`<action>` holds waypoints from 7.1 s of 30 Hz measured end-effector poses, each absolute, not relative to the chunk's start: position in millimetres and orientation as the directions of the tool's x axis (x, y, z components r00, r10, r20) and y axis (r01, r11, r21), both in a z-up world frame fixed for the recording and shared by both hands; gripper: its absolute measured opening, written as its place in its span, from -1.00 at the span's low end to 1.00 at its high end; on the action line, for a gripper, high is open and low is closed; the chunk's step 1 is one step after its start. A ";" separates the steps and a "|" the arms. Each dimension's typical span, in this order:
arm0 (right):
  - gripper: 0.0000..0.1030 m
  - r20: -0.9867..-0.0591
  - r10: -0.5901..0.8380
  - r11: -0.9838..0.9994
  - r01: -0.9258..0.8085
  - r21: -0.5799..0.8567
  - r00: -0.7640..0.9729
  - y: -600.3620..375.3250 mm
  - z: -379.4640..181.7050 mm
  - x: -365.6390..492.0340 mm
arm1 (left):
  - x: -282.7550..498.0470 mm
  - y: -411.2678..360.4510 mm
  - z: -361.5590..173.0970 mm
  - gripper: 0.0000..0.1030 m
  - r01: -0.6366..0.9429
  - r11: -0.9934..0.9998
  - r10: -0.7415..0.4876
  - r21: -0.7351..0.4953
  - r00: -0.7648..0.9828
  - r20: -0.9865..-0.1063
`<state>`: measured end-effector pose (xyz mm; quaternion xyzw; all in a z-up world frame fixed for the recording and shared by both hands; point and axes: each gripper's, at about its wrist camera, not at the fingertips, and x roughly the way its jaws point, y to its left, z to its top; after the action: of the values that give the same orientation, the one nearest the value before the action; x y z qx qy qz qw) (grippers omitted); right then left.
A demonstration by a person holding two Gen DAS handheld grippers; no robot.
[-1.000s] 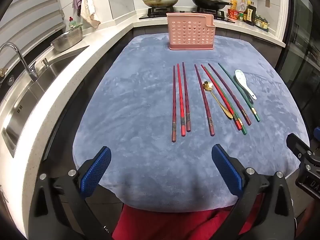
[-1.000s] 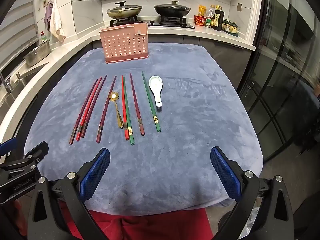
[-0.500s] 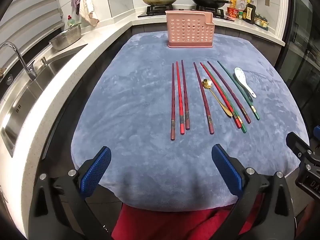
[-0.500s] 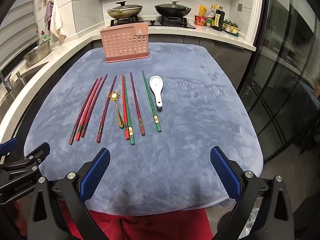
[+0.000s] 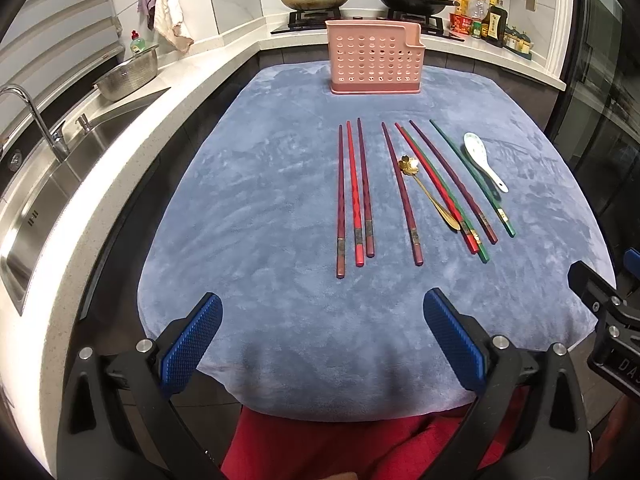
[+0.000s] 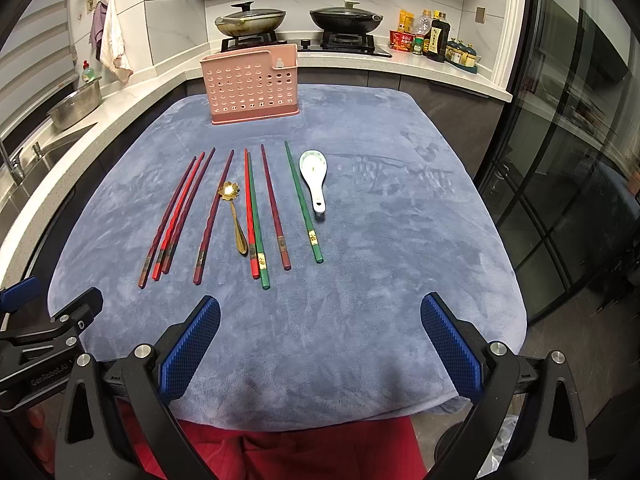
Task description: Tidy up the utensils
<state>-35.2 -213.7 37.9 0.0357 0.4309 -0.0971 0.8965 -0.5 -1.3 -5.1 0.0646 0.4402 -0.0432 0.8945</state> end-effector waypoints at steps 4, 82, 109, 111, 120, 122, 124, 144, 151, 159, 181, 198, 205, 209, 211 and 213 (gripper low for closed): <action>0.87 -0.780 -0.143 0.979 0.205 -0.019 0.609 -213.9 37.6 -35.2 | -0.4 -0.5 -4.0 0.87 0.128 0.989 -0.019 0.075 0.611 -0.791; 0.87 -0.799 -0.145 0.974 0.224 -0.014 0.583 -222.5 28.6 -27.0 | 21.7 21.5 -21.9 0.87 0.047 0.999 -0.017 0.013 0.584 -0.811; 0.87 -0.840 -0.164 0.965 0.261 -0.028 0.517 -252.6 -8.5 58.8 | 101.1 13.4 -90.4 0.26 0.096 0.995 -0.055 -0.008 0.493 -0.868; 0.87 -0.835 -0.158 0.967 0.252 -0.024 0.527 -253.5 -8.5 66.1 | 101.2 13.4 -89.1 0.11 0.097 0.995 -0.063 -0.017 0.492 -0.869; 0.34 -0.826 -0.078 0.976 0.213 0.052 0.559 -263.1 -12.7 109.7 | 100.3 11.5 -83.9 -0.76 0.114 0.992 -0.109 -0.062 0.475 -0.873; 0.17 -0.829 -0.046 0.974 0.209 0.086 0.557 -266.8 -16.5 119.2 | 102.1 12.0 -84.6 -0.76 0.108 0.992 -0.111 -0.067 0.471 -0.875; -0.05 -0.834 -0.014 0.971 0.207 0.121 0.551 -270.8 -22.2 128.5 | 102.8 10.6 -84.9 -0.76 0.107 0.992 -0.106 -0.063 0.470 -0.877; -0.68 -0.841 0.115 0.944 0.205 0.258 0.528 -287.9 -59.0 147.3 | 103.1 8.3 -86.8 -0.75 0.109 0.993 -0.092 -0.045 0.479 -0.873; -0.86 -0.838 0.119 0.943 0.203 0.263 0.532 -288.4 -55.5 141.2 | 103.1 10.5 -85.4 -0.76 0.108 0.992 -0.113 -0.070 0.473 -0.874; -0.88 -0.805 0.049 0.958 0.199 0.205 0.591 -289.4 -14.9 123.4 | 96.7 17.8 -66.0 -0.87 0.122 0.987 -0.151 -0.104 0.500 -0.853; -0.88 -0.655 0.007 0.973 0.146 0.179 0.756 -295.3 101.9 149.7 | 158.6 54.1 106.5 -0.87 0.118 0.987 -0.159 -0.107 0.778 -0.608; -0.88 -0.525 0.085 0.967 0.057 0.247 0.847 -296.3 168.8 318.9 | 282.7 18.2 243.8 -0.87 0.201 0.966 -0.246 -0.166 0.909 -0.337; -0.88 -0.539 0.098 0.969 0.044 0.244 0.837 -285.8 155.9 372.8 | 327.2 -6.3 245.2 -0.87 0.207 0.964 -0.251 -0.167 0.917 -0.309; -0.88 -0.581 0.100 0.973 0.043 0.228 0.808 -279.9 129.4 396.2 | 351.5 -14.7 221.0 -0.87 0.205 0.964 -0.255 -0.170 0.895 -0.365; -0.87 -0.601 0.103 0.973 0.046 0.228 0.793 -279.0 116.6 405.0 | 359.4 -15.7 209.3 -0.87 0.198 0.965 -0.250 -0.170 0.888 -0.385; -0.87 -0.617 0.106 0.971 0.052 0.233 0.780 -279.0 105.3 410.7 | 368.0 -15.5 197.0 -0.87 0.188 0.967 -0.243 -0.171 0.879 -0.410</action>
<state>410.7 -279.0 105.3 0.1193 0.3315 0.0143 0.9358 368.0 -15.5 197.0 -0.0634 0.2191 -0.1114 0.9673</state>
